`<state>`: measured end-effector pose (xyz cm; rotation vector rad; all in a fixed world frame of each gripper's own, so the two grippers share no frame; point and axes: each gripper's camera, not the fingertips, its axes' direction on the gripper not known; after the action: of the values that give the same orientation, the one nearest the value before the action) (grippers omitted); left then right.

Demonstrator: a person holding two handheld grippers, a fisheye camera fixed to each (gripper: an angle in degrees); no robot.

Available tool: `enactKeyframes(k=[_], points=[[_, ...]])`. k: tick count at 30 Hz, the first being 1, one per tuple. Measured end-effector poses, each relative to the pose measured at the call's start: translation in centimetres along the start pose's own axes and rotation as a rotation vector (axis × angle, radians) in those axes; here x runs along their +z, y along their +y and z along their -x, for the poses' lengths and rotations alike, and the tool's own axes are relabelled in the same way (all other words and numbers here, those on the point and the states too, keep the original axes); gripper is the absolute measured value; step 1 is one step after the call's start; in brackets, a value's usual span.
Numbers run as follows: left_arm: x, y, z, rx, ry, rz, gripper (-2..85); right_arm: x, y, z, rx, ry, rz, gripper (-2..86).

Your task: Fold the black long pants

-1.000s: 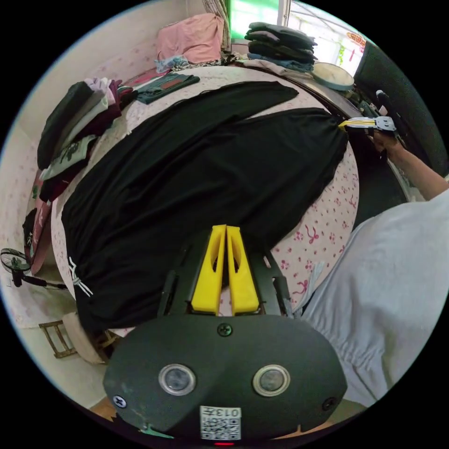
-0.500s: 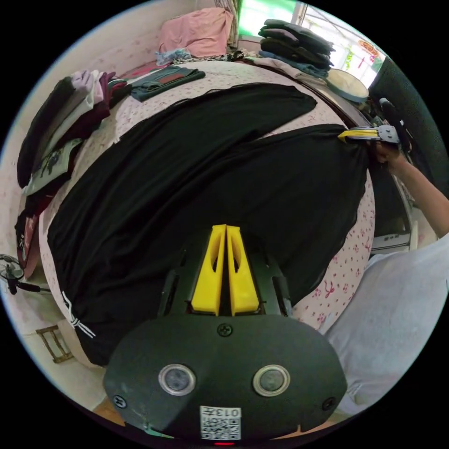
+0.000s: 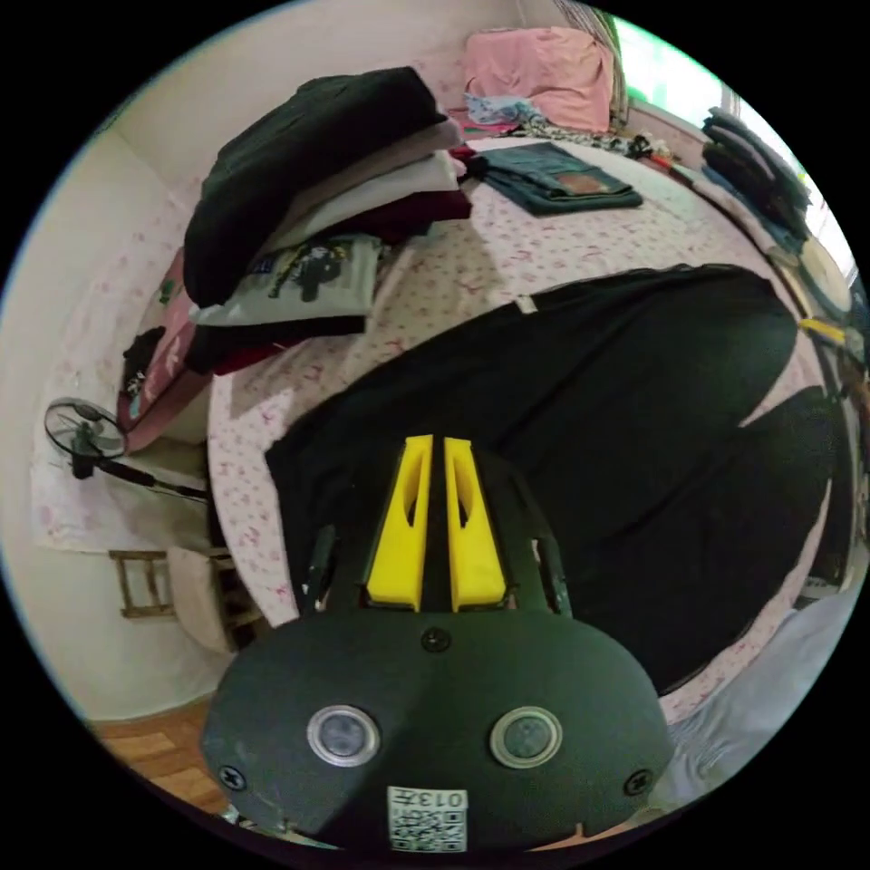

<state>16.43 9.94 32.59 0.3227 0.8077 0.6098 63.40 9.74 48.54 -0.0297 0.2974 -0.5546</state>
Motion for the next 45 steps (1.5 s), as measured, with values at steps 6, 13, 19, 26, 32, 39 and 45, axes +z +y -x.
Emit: enactKeyframes(k=[6,13,19,26,32,39,45], points=[[4.2,-6.2,4.1,0.177,-0.159,0.138,8.1,1.6,-6.4,-4.2,-0.105,0.016,-0.002,7.5],[8.4,-10.5,4.6,0.361,-0.128,0.256,10.3,4.7,-11.1,-7.1,-0.269,0.026,0.148,10.5],[10.6,-12.2,5.4,0.402,0.004,0.303,5.6,6.7,-12.6,-9.0,-0.262,-0.046,0.22,11.3],[9.4,-11.8,4.9,0.401,-0.027,0.281,1.0,6.9,-12.9,-9.8,-0.234,-0.105,0.251,9.1],[6.3,-10.7,5.0,0.364,-0.094,0.283,0.4,6.9,-12.8,-9.6,-0.179,-0.125,0.321,2.0],[-6.0,-5.2,9.2,0.153,-0.051,0.033,0.2,0.0,-8.8,-6.6,-0.19,0.048,0.171,0.7],[-15.3,5.5,7.8,0.116,-0.089,-0.129,0.3,-8.2,0.7,-2.9,-0.104,0.113,-0.03,0.6]])
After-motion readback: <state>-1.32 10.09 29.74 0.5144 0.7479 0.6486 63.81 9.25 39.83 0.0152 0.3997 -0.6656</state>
